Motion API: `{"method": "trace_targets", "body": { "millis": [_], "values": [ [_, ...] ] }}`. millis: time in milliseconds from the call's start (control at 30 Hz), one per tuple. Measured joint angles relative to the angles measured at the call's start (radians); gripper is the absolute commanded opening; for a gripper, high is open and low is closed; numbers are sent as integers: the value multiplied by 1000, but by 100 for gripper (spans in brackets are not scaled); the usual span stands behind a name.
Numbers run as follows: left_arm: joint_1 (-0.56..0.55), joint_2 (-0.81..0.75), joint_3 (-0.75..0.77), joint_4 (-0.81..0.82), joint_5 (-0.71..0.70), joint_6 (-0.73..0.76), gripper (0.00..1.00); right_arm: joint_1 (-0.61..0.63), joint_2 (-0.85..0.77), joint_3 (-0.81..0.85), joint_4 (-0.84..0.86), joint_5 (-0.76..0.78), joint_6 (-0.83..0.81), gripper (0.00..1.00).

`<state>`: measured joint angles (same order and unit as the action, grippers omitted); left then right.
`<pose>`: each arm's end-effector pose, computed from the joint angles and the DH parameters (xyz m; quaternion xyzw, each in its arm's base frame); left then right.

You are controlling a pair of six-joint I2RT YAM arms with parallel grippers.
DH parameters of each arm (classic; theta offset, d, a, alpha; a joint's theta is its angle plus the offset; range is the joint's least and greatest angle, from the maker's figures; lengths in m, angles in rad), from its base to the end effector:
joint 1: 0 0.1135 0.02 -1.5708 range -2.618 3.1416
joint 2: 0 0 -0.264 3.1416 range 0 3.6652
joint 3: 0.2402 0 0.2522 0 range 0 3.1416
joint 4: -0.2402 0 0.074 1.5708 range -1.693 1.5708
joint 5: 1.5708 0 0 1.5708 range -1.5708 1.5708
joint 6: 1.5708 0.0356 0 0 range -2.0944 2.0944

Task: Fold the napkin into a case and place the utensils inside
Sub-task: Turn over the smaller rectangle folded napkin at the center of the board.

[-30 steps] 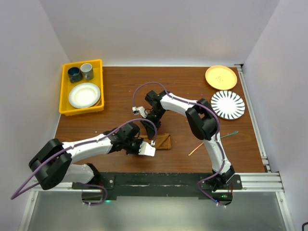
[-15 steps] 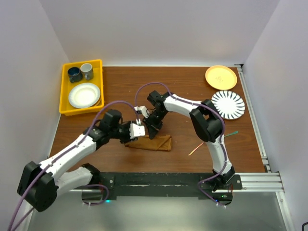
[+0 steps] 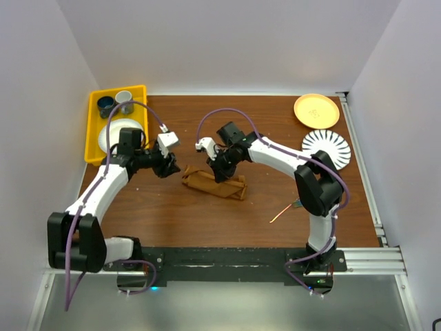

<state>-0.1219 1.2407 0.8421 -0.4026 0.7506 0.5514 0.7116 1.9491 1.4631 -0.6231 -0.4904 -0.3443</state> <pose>0.2482 -0.0549 0.2516 0.4147 0.7685 -0.2575 0.4136 0.2989 0.2798 0.2031 -0.5237 0.7878 0.2729 0.1751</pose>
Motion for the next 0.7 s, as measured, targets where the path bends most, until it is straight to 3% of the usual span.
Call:
{"method": "trace_targets", "body": {
  "millis": [200,433,700],
  "values": [
    [89,95,31,-18,50,-18,49,1,-42,-32,101,181,-49,0],
    [113,116,32,-18,68,-21,49,11,-107,-89,219,403,-147,0],
    [148,158,60,-25,73,-21,49,157,-151,-254,405,632,-290,0]
  ]
}}
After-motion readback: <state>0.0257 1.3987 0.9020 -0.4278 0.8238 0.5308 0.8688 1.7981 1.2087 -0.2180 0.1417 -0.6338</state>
